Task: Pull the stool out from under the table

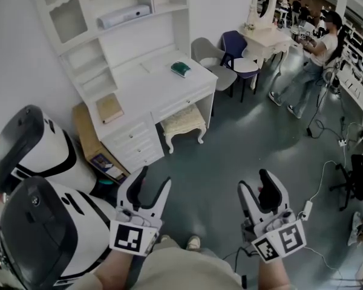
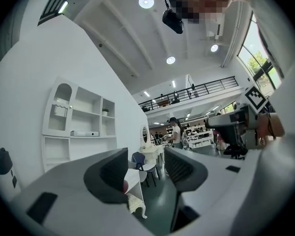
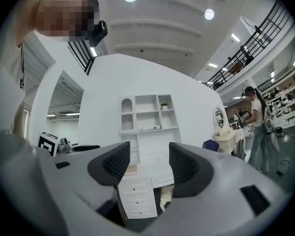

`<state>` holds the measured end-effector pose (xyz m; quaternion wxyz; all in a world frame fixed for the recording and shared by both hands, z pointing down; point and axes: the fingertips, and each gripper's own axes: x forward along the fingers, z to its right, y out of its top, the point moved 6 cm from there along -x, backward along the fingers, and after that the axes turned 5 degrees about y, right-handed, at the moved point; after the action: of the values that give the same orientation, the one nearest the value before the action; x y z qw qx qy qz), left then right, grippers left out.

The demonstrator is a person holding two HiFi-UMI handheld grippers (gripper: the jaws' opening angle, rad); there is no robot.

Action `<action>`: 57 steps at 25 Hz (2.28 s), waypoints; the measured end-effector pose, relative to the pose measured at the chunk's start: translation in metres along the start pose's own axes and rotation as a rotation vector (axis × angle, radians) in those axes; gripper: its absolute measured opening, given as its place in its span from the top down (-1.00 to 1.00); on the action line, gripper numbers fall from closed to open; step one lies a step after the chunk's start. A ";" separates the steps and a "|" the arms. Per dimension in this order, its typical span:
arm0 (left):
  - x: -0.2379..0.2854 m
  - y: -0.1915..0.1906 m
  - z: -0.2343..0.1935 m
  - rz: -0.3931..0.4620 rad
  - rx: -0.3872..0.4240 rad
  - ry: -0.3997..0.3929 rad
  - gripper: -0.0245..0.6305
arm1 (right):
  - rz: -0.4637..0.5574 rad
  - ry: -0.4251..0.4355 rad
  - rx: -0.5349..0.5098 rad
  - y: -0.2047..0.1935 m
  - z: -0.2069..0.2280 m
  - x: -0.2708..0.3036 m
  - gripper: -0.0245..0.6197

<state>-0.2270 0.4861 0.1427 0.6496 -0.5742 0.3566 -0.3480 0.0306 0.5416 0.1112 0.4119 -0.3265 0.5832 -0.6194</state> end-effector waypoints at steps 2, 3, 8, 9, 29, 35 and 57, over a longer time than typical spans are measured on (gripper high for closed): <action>0.001 -0.001 0.004 0.002 0.007 0.012 0.23 | -0.003 0.007 -0.003 -0.002 0.005 -0.003 0.14; 0.001 -0.002 0.006 0.001 0.012 0.018 0.23 | -0.006 0.010 -0.005 -0.003 0.008 -0.004 0.14; 0.009 -0.011 0.003 -0.010 0.020 0.041 0.23 | -0.027 0.001 -0.003 -0.012 0.024 -0.001 0.13; 0.012 -0.013 0.001 -0.013 0.019 0.043 0.23 | -0.029 -0.003 -0.004 -0.014 0.028 0.000 0.13; 0.210 -0.090 -0.082 -0.116 0.005 0.039 0.23 | -0.147 -0.023 0.048 -0.073 0.160 0.187 0.11; 0.308 -0.125 -0.135 -0.207 -0.005 0.024 0.23 | -0.220 -0.041 0.100 -0.098 0.215 0.291 0.11; 0.527 -0.281 -0.253 -0.483 -0.227 0.073 0.23 | -0.598 -0.004 0.240 -0.254 0.364 0.551 0.09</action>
<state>-0.1914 -0.1215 0.3669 0.4658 -0.6992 0.2690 -0.4711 0.0728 -0.1195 0.3603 0.2485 -0.4335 0.3835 -0.7767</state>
